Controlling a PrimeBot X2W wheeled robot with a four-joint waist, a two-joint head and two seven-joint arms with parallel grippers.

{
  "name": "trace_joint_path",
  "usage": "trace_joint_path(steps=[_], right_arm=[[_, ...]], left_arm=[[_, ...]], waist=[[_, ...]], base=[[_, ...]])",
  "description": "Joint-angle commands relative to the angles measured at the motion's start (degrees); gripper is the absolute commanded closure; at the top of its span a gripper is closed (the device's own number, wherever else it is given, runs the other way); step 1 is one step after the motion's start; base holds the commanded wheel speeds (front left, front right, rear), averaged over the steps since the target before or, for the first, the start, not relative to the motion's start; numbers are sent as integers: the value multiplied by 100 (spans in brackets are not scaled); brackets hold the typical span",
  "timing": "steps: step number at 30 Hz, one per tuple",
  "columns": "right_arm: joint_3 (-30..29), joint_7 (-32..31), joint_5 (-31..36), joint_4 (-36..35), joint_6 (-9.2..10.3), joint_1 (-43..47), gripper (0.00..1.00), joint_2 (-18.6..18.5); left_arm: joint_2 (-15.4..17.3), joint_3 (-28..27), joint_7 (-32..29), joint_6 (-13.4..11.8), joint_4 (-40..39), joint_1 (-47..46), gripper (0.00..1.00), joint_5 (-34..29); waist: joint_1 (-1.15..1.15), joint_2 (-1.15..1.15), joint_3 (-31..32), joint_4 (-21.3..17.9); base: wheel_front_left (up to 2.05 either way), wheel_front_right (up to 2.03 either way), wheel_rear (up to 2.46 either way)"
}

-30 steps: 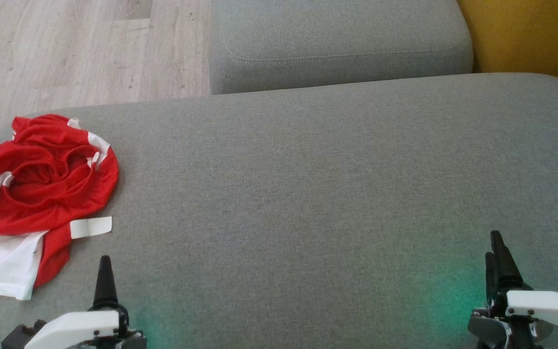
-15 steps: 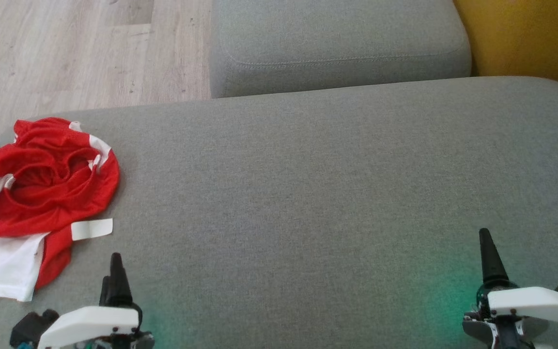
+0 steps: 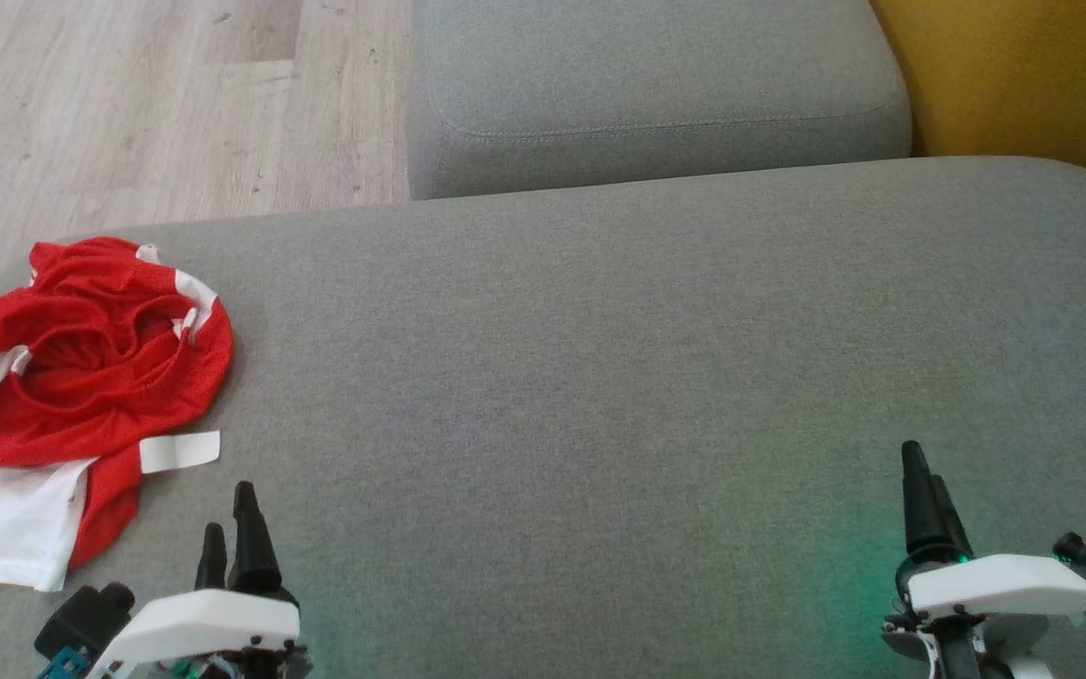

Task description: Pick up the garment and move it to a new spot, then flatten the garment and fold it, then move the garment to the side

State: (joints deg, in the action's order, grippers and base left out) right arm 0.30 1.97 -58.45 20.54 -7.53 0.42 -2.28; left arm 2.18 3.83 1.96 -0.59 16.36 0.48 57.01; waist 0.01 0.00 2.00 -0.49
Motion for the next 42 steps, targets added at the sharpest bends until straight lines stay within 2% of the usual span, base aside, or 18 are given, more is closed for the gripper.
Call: trace_joint_path(steps=[1,18,42], right_arm=[[97,74,148,-203,2,-329,0,-31],[420,361,1339,-200,2,-402,0,-37],[879,784,3097,-143,3,-483,0,-47]], left_arm=[[45,-34,66,-38,-216,-163,0,-153],[51,166,355,-248,-280,-142,0,-1309],[59,461,781,-415,-297,-165,0,-2980]], waist=[[0,0,3,-3],[0,0,58,-45],[0,0,141,-74]], base=[[0,0,0],[0,0,0],[0,0,0]])
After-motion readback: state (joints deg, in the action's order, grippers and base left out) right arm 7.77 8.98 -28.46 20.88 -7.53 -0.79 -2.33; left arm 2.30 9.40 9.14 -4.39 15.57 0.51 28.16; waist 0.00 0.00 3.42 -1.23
